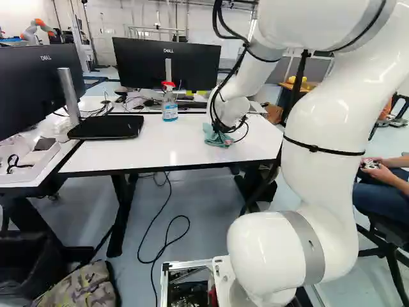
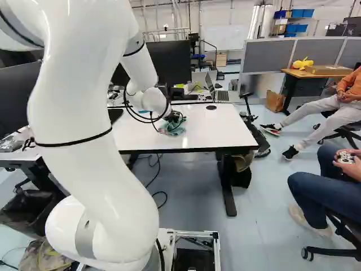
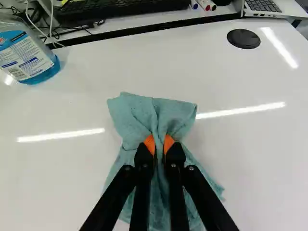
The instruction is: Clean the table with the green towel
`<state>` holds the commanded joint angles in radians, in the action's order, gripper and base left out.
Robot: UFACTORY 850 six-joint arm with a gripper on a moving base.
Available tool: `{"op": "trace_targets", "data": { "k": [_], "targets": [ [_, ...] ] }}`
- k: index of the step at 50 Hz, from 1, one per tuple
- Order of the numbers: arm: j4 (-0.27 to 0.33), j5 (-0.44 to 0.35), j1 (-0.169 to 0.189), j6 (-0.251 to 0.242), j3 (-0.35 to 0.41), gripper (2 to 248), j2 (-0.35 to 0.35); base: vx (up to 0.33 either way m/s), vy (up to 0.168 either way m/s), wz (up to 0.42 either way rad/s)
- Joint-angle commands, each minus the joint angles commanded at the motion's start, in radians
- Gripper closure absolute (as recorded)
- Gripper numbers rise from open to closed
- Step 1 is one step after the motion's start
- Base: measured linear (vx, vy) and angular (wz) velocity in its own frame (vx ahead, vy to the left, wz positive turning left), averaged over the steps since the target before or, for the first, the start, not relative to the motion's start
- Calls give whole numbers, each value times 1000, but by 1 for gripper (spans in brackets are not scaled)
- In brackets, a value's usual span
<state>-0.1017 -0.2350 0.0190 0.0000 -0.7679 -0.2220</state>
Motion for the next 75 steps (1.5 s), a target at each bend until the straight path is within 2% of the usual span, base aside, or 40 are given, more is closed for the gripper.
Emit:
{"op": "trace_targets", "data": {
  "k": [18, 28, 39, 60, 75],
  "targets": [
    [0, 0, -33, 0, 69, 209, 60, 0, 0, 0],
    [0, 0, -65, 0, 59, 209, 51, 0, 0, 0],
    [0, 0, -84, 0, 13, 209, 11, 0, 0, 0],
    [0, 0, -76, 0, -96, 209, -80, 0, 0, 0],
    [0, 0, -41, 0, -115, 209, -96, 0, 0, 0]
  ]
}}
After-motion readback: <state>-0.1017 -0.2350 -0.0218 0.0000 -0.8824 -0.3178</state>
